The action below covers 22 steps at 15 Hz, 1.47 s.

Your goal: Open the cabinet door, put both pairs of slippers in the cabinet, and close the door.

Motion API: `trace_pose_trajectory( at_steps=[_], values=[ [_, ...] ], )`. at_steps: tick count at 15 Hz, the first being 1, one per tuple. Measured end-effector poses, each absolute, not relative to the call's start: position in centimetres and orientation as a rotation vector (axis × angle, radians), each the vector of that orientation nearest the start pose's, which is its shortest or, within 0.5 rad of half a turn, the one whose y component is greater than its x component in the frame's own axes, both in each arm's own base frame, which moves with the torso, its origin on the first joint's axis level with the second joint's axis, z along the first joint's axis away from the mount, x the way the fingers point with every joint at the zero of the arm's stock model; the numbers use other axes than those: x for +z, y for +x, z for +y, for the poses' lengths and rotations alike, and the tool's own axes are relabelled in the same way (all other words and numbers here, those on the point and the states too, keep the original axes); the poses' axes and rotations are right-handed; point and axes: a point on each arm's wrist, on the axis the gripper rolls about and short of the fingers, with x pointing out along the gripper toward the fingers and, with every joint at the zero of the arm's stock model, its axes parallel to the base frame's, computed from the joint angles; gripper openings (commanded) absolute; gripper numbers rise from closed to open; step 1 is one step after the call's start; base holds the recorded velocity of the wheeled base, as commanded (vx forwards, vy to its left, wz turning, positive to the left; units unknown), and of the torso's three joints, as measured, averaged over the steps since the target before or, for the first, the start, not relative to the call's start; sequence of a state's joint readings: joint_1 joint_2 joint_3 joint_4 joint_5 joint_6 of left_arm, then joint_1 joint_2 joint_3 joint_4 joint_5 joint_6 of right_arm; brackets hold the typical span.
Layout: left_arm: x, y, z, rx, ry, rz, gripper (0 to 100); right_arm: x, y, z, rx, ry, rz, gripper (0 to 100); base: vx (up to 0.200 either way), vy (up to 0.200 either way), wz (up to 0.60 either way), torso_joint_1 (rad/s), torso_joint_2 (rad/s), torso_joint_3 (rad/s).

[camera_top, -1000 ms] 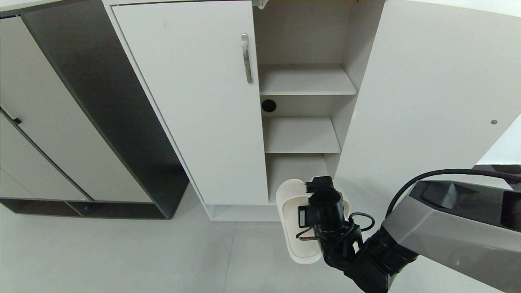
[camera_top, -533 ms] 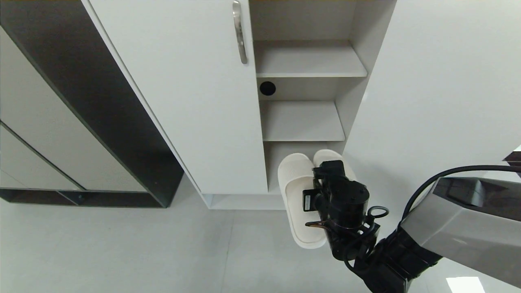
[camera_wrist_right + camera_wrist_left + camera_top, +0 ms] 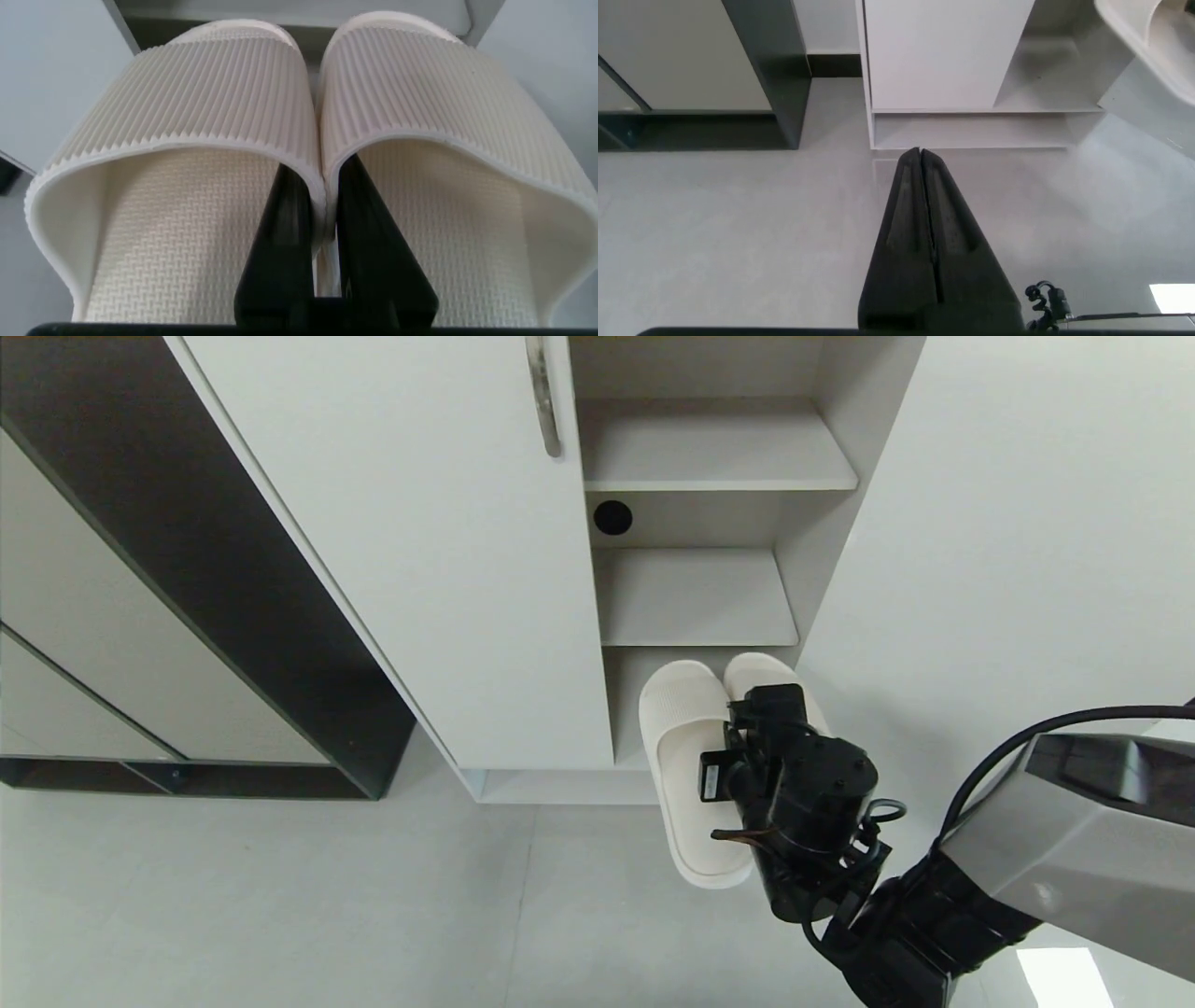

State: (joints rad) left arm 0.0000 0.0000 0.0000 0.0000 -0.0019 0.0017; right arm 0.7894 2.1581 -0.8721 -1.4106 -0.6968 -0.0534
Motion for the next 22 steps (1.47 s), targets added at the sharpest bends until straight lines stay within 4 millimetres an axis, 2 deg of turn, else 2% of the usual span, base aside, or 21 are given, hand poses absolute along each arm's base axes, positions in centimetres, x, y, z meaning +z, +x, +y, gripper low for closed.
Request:
trace_pose_trajectory(
  at_steps=[3, 11, 18, 22],
  values=[
    [7.5, -2.3, 0.0, -0.002, 0.002, 0.000, 0, 12.6, 27.8, 26.0, 0.090, 0.044, -0.111, 0, 0.000, 0.000, 0.00, 0.000, 0.00, 0.000],
    [7.5, -2.3, 0.0, -0.003, 0.001, 0.000, 0, 12.9, 27.7, 25.9, 0.091, 0.047, -0.115, 0, 0.200, 0.000, 0.00, 0.001, 0.00, 0.001],
    [7.5, -2.3, 0.0, -0.003, 0.001, 0.000, 0, 12.2, 27.9, 26.0, 0.099, 0.038, -0.104, 0, 0.200, 0.000, 0.00, 0.004, 0.00, 0.002],
    [7.5, -2.3, 0.0, -0.003, 0.000, 0.000, 0, 11.3, 28.0, 26.1, 0.102, 0.021, -0.084, 0, 0.000, 0.000, 0.00, 0.000, 0.00, 0.000]
  ],
)
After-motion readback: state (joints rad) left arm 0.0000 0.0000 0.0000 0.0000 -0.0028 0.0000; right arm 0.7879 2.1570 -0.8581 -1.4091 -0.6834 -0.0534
